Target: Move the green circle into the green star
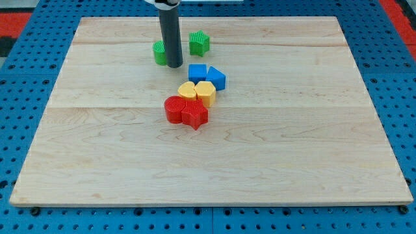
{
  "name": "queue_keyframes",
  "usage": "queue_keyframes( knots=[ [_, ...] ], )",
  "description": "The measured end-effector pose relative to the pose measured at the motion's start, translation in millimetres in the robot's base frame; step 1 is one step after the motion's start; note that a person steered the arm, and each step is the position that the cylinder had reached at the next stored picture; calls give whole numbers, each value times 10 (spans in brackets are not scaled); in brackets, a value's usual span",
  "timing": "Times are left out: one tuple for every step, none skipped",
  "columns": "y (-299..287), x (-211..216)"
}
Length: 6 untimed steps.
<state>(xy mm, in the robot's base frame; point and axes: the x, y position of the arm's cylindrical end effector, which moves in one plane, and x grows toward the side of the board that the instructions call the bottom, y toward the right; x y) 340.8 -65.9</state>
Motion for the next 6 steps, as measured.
queue_keyframes(
  knots=[
    [-903, 133],
    [-877, -215],
    [-234, -290],
    [158, -393],
    [-537, -17],
    [-905, 454]
  ],
)
